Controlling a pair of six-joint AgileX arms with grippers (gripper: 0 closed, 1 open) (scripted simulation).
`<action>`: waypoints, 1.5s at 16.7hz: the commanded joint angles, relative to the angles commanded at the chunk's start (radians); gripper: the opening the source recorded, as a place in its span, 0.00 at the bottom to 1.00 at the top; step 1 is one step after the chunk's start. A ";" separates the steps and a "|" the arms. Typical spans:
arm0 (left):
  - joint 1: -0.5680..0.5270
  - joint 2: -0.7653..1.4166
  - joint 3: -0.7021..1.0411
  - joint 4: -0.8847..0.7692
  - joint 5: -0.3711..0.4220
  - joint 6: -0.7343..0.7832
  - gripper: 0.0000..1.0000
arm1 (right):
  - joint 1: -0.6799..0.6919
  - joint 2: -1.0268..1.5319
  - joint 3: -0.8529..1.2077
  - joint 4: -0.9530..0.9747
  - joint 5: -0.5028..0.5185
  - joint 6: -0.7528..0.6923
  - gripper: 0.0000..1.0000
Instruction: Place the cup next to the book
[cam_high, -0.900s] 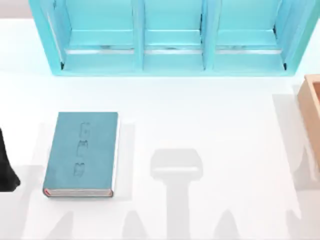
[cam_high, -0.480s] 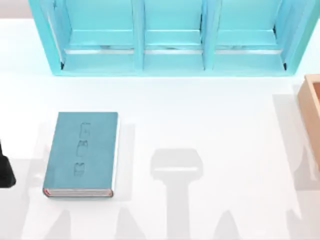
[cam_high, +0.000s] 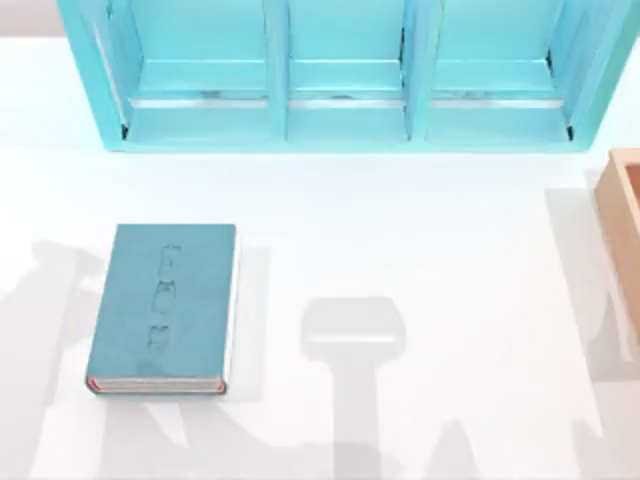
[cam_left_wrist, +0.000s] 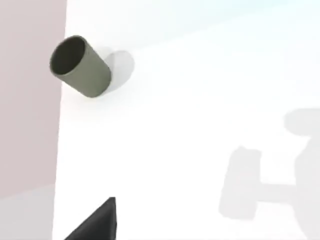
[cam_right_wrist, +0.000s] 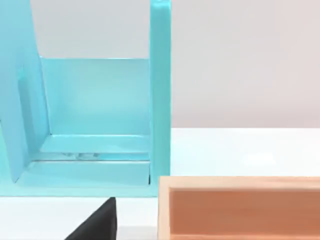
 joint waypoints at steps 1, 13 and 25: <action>0.005 0.099 0.086 -0.059 -0.019 0.060 1.00 | 0.000 0.000 0.000 0.000 0.000 0.000 1.00; 0.041 1.337 1.307 -0.746 -0.317 0.818 1.00 | 0.000 0.000 0.000 0.000 0.000 0.000 1.00; 0.035 2.051 2.253 -1.052 -0.622 1.262 1.00 | 0.000 0.000 0.000 0.000 0.000 0.000 1.00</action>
